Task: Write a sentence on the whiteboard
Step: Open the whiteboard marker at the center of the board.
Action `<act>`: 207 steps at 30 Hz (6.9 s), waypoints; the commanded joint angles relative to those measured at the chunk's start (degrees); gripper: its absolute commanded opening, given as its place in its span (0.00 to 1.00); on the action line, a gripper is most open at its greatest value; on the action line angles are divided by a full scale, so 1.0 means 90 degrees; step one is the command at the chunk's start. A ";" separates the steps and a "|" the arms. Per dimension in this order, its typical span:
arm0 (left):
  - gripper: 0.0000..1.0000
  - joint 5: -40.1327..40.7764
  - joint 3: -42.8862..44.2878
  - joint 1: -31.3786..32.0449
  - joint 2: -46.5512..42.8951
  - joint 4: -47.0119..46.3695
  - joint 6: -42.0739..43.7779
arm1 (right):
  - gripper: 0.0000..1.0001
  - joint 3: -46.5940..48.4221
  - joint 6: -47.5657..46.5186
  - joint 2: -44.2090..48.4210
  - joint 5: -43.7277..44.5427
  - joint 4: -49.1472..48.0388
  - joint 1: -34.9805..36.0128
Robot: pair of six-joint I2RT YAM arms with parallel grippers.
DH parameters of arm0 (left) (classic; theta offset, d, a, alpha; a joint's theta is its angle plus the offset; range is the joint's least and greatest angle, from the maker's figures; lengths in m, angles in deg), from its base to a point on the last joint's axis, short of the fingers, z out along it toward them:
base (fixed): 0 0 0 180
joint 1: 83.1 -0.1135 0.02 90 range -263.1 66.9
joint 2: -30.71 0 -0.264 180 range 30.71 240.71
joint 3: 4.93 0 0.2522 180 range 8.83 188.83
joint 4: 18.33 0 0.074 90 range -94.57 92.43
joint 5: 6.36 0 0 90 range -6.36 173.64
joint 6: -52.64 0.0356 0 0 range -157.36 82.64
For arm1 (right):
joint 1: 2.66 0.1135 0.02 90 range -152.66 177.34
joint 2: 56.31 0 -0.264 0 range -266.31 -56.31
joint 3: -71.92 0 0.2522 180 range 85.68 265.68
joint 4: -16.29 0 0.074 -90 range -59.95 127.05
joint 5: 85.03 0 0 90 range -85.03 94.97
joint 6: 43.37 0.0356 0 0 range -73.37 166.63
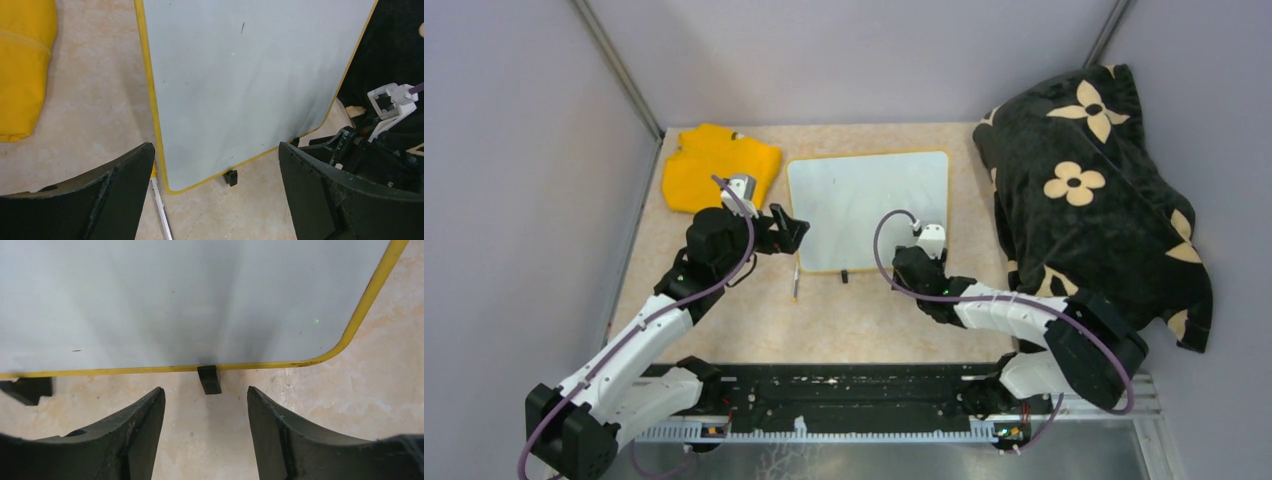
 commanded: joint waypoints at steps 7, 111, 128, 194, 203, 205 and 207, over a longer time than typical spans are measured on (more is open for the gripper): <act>0.99 0.0505 -0.0047 0.0028 -0.0092 -0.0055 0.0111 | 0.66 -0.0496 -0.0825 0.2074 -0.1460 -0.0434 0.0177; 0.87 0.2343 0.0864 0.1981 0.2433 0.4380 -0.1436 | 0.63 -0.1060 -0.0953 0.5545 -0.0875 0.0729 0.0185; 0.71 0.1963 0.1238 0.1821 0.3762 0.3588 -0.0674 | 0.62 -0.0906 -0.0933 0.5538 -0.0858 0.0942 0.0189; 0.54 0.1127 0.0508 0.1215 0.3762 0.2744 -0.0852 | 0.96 0.0428 -0.1025 0.4501 0.1181 0.1869 0.0708; 0.46 0.1566 0.0705 0.1396 0.4026 0.3056 -0.0828 | 0.91 0.0337 -0.0844 0.4569 0.1197 0.1835 0.0712; 0.45 0.1716 0.0726 0.1486 0.4073 0.3145 -0.0848 | 0.90 0.0247 -0.0818 0.4607 0.1266 0.1728 0.0709; 0.44 0.1843 0.0742 0.1573 0.4115 0.3210 -0.0881 | 0.90 0.0165 -0.0830 0.4707 0.1280 0.1615 0.0707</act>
